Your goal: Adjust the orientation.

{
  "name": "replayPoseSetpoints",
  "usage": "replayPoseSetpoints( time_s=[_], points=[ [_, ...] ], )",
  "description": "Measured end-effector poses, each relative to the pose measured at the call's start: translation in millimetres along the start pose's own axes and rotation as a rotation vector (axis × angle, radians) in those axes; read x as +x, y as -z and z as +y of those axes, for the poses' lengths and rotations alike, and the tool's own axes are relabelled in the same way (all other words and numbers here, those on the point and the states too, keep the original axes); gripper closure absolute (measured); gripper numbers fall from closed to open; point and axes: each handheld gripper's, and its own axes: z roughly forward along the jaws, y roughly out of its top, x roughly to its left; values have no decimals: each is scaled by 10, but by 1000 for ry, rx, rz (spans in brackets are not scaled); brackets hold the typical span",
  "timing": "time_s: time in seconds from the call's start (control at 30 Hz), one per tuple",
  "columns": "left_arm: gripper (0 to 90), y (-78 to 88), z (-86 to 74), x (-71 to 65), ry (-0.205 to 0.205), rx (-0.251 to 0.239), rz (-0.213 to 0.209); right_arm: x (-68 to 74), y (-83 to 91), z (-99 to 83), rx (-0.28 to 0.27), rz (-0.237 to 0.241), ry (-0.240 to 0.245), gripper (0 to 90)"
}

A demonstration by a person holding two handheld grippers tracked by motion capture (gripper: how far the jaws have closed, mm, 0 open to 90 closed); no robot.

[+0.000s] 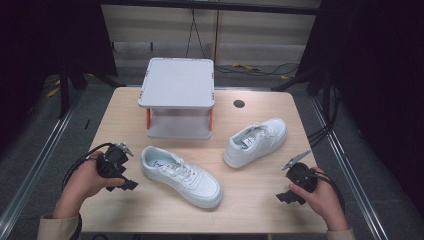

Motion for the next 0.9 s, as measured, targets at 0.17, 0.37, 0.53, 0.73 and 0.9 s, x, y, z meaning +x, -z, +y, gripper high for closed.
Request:
replayPoseSetpoints(
  time_s=[0.17,0.37,0.53,0.73,0.9],
  points=[
    [243,-22,-3,-24,-19,15,-8,-7,-73,46,5,3,13,146],
    [242,59,40,-72,-63,-6,10,8,-98,66,-1,10,26,146],
    [244,138,142,-161,-128,-4,-11,13,-82,70,-10,11,33,146],
    [244,343,470,-375,-250,-22,-34,16,-85,67,-8,13,24,146],
    [245,328,705,-505,-339,21,-23,27,-102,78,-9,21,30,146]
  ],
)
